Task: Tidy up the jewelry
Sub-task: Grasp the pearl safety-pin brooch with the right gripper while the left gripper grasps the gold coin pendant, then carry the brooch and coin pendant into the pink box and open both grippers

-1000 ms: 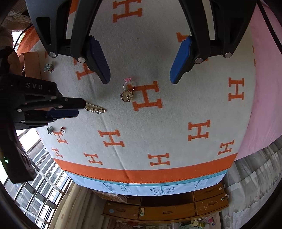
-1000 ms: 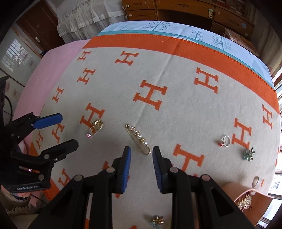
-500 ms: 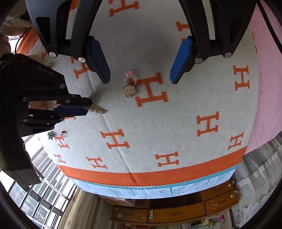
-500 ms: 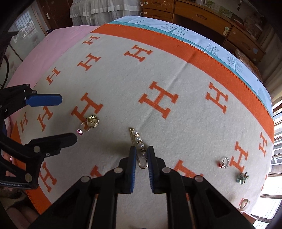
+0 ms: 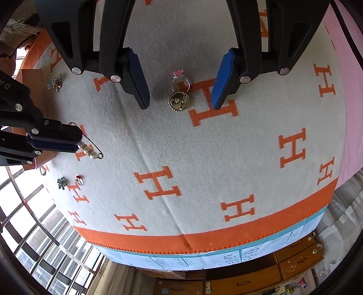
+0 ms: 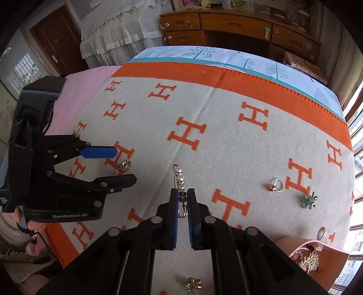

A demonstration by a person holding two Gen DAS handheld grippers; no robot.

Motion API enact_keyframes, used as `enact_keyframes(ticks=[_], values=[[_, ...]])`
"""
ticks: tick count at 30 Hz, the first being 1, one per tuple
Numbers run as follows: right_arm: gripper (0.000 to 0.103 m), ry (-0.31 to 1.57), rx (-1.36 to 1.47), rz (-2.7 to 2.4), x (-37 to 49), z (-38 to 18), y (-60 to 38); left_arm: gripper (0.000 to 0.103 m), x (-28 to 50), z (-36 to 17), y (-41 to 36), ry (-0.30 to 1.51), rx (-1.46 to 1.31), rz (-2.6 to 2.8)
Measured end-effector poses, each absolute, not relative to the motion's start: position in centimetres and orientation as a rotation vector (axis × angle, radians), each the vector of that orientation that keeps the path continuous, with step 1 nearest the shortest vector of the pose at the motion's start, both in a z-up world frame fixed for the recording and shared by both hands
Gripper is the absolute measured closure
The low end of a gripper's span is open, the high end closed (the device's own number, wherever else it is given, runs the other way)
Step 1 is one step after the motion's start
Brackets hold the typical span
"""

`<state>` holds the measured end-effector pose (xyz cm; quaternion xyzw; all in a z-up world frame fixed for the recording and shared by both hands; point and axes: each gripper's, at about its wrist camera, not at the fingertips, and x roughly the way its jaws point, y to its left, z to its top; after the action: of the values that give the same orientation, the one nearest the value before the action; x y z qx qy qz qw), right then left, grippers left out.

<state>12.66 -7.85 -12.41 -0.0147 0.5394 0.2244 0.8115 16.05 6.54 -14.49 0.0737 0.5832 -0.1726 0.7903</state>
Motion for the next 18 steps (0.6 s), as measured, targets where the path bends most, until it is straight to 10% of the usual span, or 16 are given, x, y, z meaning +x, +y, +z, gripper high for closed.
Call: enact_keyframes(ticks=[7,18], values=[[0.096,1.138,0.046,0.483,11.9,-12.2,-9.6,0.085,16.4,-14.4,5.5,1.275,0.194,-0.339],[0.096,1.054,0.167,0.446,9.6,-9.9,-13.6,0.086,16.7,-11.7,5.4,1.278,0.079,-0.289]])
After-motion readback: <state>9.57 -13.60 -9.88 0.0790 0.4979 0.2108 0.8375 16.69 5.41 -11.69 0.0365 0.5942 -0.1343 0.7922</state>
